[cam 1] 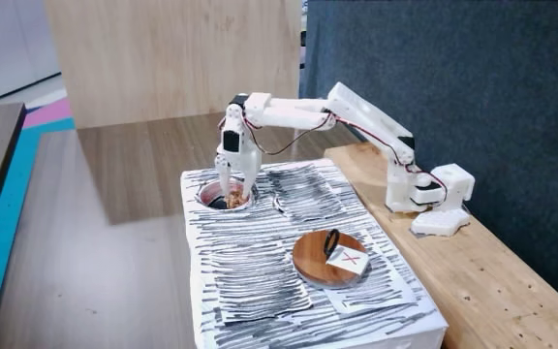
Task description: Pick the brown debris from the hole.
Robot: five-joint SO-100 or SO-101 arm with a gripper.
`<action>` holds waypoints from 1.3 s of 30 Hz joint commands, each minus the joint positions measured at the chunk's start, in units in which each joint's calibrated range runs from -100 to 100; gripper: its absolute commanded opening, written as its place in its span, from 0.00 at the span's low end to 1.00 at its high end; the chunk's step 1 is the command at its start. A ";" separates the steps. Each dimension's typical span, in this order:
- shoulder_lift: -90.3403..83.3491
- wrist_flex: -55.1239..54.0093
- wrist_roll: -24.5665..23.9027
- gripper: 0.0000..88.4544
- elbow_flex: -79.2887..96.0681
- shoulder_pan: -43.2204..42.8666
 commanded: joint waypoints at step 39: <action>3.52 0.30 -0.18 0.35 -0.10 0.50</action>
